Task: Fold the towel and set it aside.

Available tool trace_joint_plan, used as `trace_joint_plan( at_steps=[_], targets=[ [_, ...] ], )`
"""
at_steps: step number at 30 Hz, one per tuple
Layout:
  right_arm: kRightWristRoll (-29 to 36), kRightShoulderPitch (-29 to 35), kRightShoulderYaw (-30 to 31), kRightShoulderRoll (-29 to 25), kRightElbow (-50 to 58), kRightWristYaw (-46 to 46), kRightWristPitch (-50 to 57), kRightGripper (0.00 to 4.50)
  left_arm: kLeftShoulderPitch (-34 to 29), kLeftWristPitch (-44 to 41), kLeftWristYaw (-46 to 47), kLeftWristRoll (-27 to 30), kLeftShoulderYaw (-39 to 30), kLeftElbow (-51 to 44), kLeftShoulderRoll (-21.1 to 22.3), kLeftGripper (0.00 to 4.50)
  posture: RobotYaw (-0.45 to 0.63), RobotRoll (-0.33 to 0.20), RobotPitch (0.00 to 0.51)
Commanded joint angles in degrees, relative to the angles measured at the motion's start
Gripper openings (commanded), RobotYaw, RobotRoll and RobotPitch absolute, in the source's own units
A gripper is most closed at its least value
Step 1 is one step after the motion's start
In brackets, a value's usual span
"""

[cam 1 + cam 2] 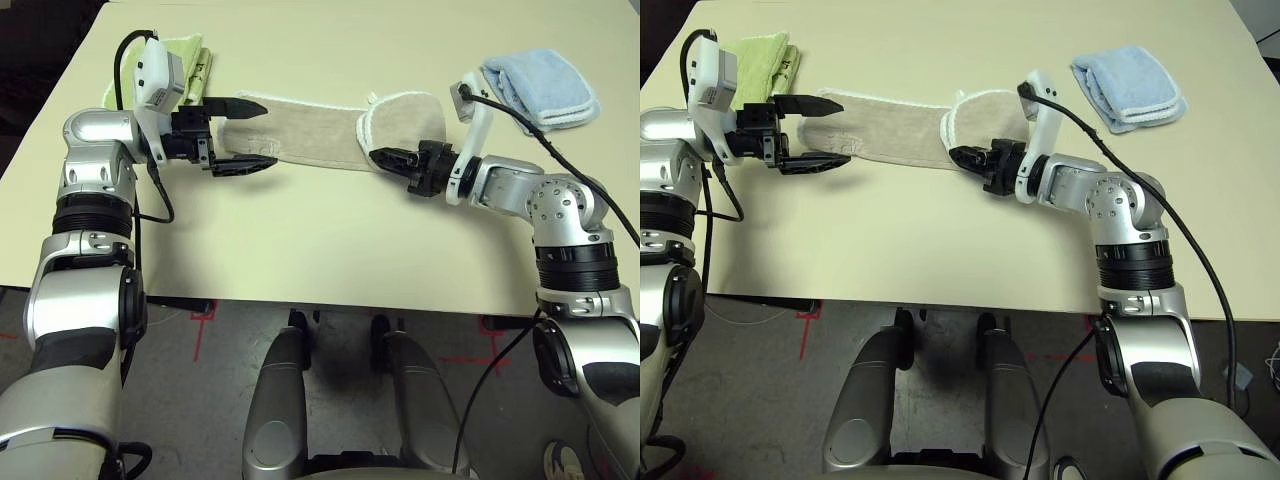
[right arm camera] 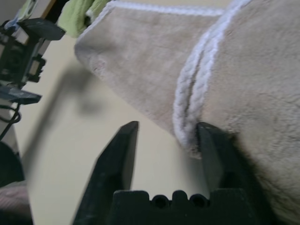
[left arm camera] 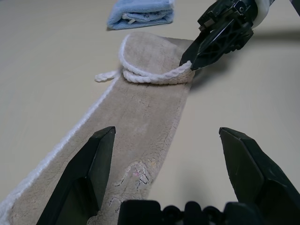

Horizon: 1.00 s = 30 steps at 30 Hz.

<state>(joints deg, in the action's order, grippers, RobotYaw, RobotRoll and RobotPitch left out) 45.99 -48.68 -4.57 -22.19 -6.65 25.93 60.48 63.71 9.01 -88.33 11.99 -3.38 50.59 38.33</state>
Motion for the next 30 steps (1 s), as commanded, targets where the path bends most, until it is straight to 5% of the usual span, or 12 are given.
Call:
trace_joint_plan(
  at_steps=[1, 2, 10, 19, 22, 30],
  targets=[
    [2.66, -0.29, -1.67, -3.94, 3.73, 5.69, 3.07, 4.1, -0.74, 0.36, -0.19, -0.36, 0.37, 0.87, 0.28, 4.5, 0.03, 0.0, 0.311],
    [3.16, -0.15, -1.81, -5.6, 4.56, 8.22, 3.16, 4.47, -0.75, 0.36, -0.22, -0.29, 0.35, 0.93, 0.16, 4.5, 0.03, 0.0, 0.312],
    [-5.89, 2.88, 2.91, -23.01, 2.41, 38.21, -16.2, 4.49, -1.38, -0.08, -0.27, 0.54, 0.23, -0.19, -1.44, 4.5, 0.03, 0.0, 0.311],
    [-26.17, -4.79, 7.25, -17.07, -28.57, 48.67, -58.23, 4.49, -1.27, -0.14, -0.26, 0.38, 0.32, -0.64, -2.15, 4.5, 0.05, 0.0, 0.309],
    [-27.94, -8.24, 6.53, -14.68, -37.12, 50.29, -62.41, 3.92, -1.65, -0.29, -0.31, 0.52, 0.33, -1.45, -2.16, 4.5, 0.07, 0.0, 0.308],
    [-32.81, -16.58, 5.16, -10.95, -55.02, 50.57, -70.85, 0.86, -2.41, -1.2, 0.89, 1.79, -0.65, -2.59, -2.94, 4.5, 0.09, 0.0, 0.307]
  ],
)
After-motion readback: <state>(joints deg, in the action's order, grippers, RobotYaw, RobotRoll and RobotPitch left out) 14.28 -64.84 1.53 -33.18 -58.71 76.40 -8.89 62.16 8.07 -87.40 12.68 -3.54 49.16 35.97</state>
